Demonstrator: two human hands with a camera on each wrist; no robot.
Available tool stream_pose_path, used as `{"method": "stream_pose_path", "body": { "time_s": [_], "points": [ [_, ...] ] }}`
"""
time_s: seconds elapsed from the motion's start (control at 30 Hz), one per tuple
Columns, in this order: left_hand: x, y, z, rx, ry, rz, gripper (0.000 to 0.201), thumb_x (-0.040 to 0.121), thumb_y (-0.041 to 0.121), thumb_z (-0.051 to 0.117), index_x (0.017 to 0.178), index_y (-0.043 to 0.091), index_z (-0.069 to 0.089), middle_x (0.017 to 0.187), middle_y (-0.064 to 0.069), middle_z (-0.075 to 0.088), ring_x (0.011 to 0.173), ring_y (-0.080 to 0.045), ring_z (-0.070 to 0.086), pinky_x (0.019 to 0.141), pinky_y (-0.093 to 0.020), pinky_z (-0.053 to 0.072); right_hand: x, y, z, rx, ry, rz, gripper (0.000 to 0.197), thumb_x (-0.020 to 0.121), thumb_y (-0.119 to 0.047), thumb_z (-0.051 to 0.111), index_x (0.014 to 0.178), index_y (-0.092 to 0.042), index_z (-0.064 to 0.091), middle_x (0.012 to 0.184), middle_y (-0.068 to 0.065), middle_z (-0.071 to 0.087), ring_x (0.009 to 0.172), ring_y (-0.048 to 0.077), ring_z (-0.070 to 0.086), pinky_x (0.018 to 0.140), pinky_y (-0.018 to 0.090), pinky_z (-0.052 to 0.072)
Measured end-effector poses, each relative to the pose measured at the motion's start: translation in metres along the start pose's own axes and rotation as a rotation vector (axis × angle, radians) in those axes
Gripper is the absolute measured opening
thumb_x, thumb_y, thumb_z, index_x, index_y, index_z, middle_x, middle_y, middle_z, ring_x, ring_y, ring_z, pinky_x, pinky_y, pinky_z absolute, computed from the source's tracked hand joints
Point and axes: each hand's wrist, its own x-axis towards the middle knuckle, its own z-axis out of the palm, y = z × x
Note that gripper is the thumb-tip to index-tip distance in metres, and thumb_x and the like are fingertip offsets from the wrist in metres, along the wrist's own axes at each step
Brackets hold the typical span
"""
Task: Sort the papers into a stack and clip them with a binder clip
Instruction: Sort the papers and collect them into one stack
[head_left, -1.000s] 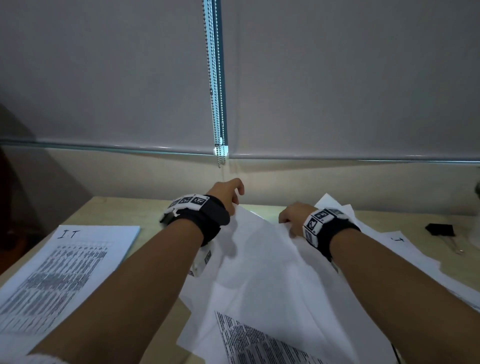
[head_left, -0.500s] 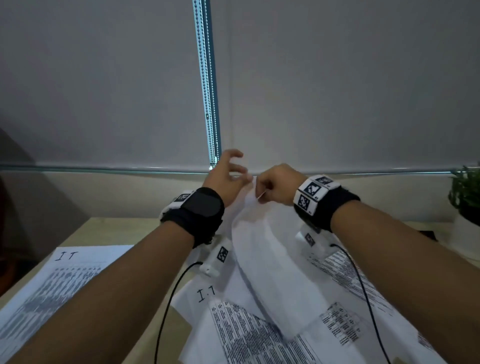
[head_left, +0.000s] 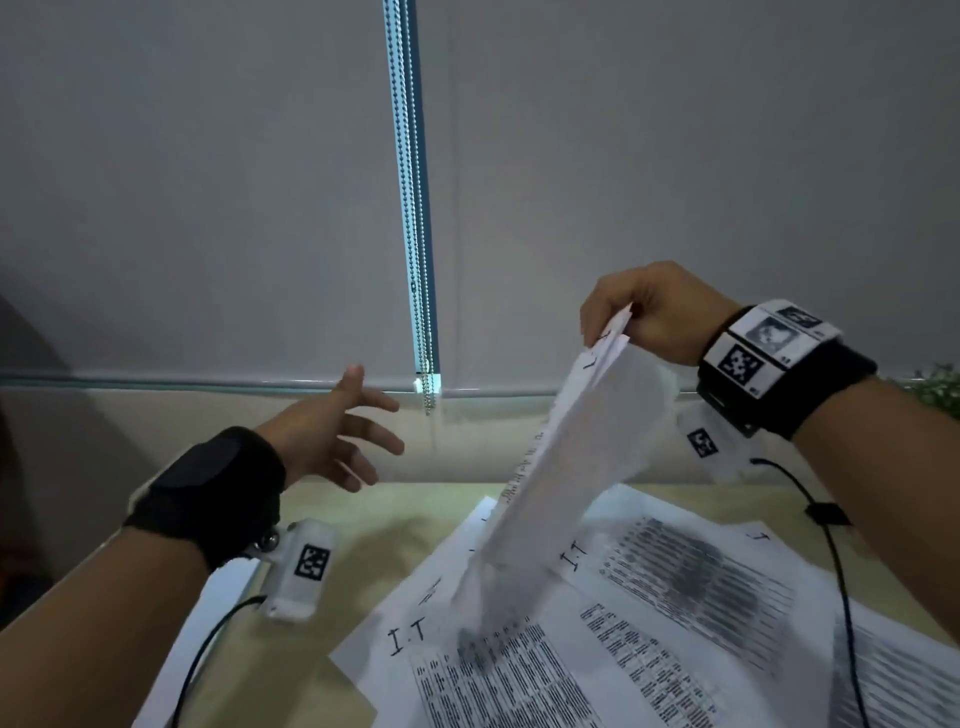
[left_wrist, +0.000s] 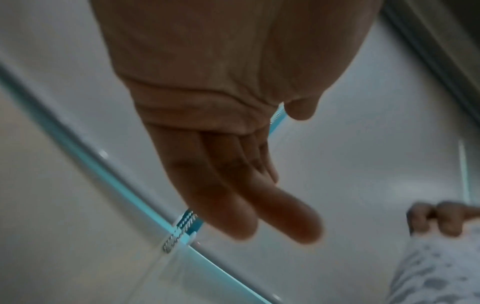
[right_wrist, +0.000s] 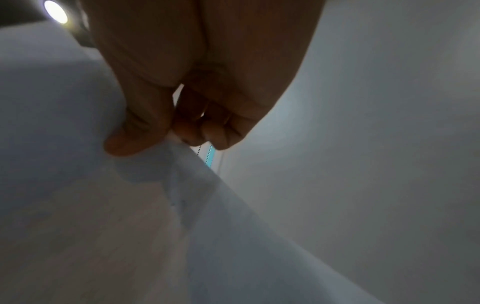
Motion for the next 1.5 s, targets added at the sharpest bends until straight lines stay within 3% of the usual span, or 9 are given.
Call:
{"method": "stream_pose_path", "body": {
  "time_s": [0.1,0.3,0.47,0.6,0.73,0.97,1.17,1.37,1.5],
  "points": [
    [0.014,0.005,0.012,0.19,0.09,0.142,0.056,0.082,0.056,0.061,0.124,0.021,0.047,0.111,-0.006,0.067,0.087,-0.021,0.067,0.07,-0.035,0.053,-0.009,-0.004,0.002,0.174,-0.009,-0.037,0.058,0.067,0.021,0.062,0.06,-0.037,0.07,0.083,-0.015,0.07,0.079,0.004,0.065,0.075,0.015,0.046],
    [0.035,-0.026,0.059,-0.127,-0.045,0.061,0.154,0.011,0.075,0.079,0.145,0.025,0.019,0.145,-0.008,0.041,0.132,-0.027,0.04,0.104,-0.04,0.033,-0.032,-0.033,0.013,0.636,-0.035,-0.128,0.012,0.057,-0.019,0.085,0.059,-0.021,0.073,0.088,-0.003,0.074,0.084,0.017,0.068,0.077,0.027,0.053],
    [0.031,-0.057,0.083,-0.253,-0.427,0.165,0.101,0.051,0.044,0.089,0.131,-0.001,0.049,0.131,-0.024,0.056,0.119,-0.04,0.055,0.099,-0.047,0.046,-0.048,-0.027,0.023,0.822,-0.031,-0.019,0.021,0.05,-0.033,0.086,0.055,-0.018,0.072,0.086,0.001,0.074,0.085,0.017,0.068,0.074,0.032,0.056],
    [0.029,-0.06,0.083,-0.419,-0.16,0.28,0.093,0.037,0.03,0.096,0.115,-0.005,0.061,0.114,-0.022,0.067,0.103,-0.035,0.065,0.081,-0.036,0.055,-0.049,-0.024,0.031,0.88,0.183,0.233,0.013,0.069,-0.039,0.067,0.059,-0.032,0.071,0.081,-0.011,0.074,0.07,-0.003,0.068,0.068,0.014,0.053],
    [0.037,-0.066,0.066,-0.46,0.153,0.35,0.09,0.031,0.033,0.096,0.11,0.004,0.066,0.106,-0.012,0.073,0.101,-0.03,0.068,0.083,-0.036,0.056,-0.073,0.001,0.041,0.922,0.23,0.571,0.041,0.096,-0.041,0.029,0.117,-0.024,0.059,0.081,-0.015,0.071,0.066,-0.014,0.064,0.057,0.004,0.048],
    [0.038,-0.076,0.07,-0.446,0.252,0.313,0.07,0.047,0.023,0.093,0.11,0.013,0.065,0.104,-0.003,0.074,0.1,-0.024,0.069,0.09,-0.041,0.052,-0.09,0.039,0.085,0.546,0.072,0.685,0.057,0.049,-0.026,0.087,0.1,-0.005,0.07,0.102,0.008,0.073,0.096,0.028,0.069,0.092,0.049,0.051],
    [0.037,-0.063,0.059,-0.4,0.224,0.247,0.009,0.087,0.024,0.062,0.093,0.02,0.068,0.077,0.002,0.075,0.067,-0.016,0.069,0.053,-0.026,0.052,-0.092,0.063,0.077,0.225,0.175,0.714,0.03,0.067,-0.009,0.081,0.094,-0.008,0.069,0.099,0.008,0.071,0.094,0.026,0.067,0.089,0.042,0.052],
    [0.04,-0.045,0.045,-0.416,0.123,0.224,0.02,0.071,0.018,0.072,0.088,0.021,0.064,0.079,-0.001,0.072,0.063,-0.017,0.066,0.058,-0.028,0.053,-0.092,0.055,0.067,0.528,0.273,0.67,0.032,0.065,-0.007,0.082,0.092,-0.017,0.069,0.097,0.008,0.073,0.09,0.024,0.07,0.089,0.044,0.052],
    [0.037,-0.047,0.054,-0.446,0.036,0.179,0.04,0.06,0.038,0.077,0.095,0.021,0.07,0.087,0.001,0.074,0.073,-0.016,0.069,0.065,-0.031,0.054,-0.1,0.063,0.069,0.748,0.265,0.667,0.082,0.029,-0.037,0.093,0.102,-0.01,0.068,0.097,0.009,0.075,0.088,0.023,0.072,0.07,0.031,0.055]
  ]
}}
